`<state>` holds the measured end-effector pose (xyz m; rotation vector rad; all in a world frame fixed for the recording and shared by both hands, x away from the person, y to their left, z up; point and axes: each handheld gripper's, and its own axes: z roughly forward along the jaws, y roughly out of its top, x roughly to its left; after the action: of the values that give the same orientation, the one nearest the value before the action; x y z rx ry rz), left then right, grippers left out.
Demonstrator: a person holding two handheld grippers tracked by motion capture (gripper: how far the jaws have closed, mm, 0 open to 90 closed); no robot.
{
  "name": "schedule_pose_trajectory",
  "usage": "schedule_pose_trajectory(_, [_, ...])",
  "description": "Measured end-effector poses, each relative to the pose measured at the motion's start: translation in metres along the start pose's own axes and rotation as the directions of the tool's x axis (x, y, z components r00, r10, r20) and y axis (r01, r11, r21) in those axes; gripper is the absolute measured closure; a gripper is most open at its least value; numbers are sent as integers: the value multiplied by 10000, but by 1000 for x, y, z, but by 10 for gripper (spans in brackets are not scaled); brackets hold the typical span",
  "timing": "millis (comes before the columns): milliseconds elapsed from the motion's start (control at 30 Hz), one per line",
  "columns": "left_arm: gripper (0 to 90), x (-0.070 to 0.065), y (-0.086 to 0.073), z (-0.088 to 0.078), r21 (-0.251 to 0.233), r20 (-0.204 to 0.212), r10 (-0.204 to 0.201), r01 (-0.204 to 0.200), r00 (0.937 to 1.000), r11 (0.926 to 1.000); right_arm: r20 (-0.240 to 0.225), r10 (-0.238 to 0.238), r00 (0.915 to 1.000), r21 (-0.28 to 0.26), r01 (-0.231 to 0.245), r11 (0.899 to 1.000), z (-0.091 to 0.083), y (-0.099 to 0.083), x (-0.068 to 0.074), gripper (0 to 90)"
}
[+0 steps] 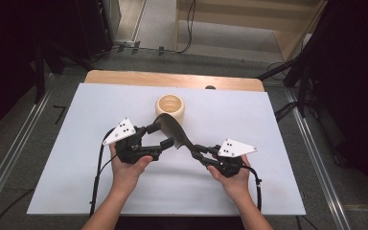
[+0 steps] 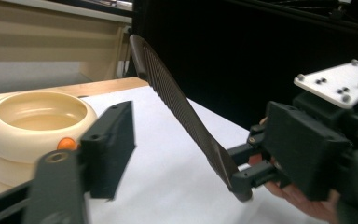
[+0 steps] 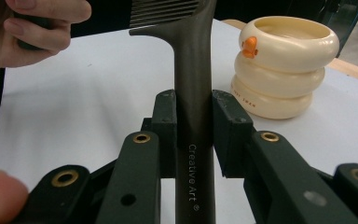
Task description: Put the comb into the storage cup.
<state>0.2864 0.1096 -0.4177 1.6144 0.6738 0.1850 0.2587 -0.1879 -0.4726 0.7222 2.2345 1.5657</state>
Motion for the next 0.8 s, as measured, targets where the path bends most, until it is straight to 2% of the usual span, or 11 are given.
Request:
schedule_pose_trajectory(133, [377,-1,-2,6,153,-172,-301,303,9994,9994,-15,-69,10000,-51,69,10000,2,0,3,708])
schedule_pose_trajectory(233, [448,0,-3,9,230,-82,-629,631,9980,9977,10,-129,9999,-41,129,9999,3,0,5,708])
schedule_pose_trajectory(400, [562,1,-3,12,259,-57,-916,918,9958,9954,15,-200,9998,-31,200,9998,6,-1,8,708])
schedule_pose_trajectory(533, [608,3,-4,15,299,92,-1240,1237,9922,9919,101,-242,9997,-109,243,9996,7,-1,11,708])
schedule_pose_trajectory(800, [731,5,-7,14,296,251,-1427,1419,9895,9894,161,-313,9994,-240,317,9992,10,-2,16,708])
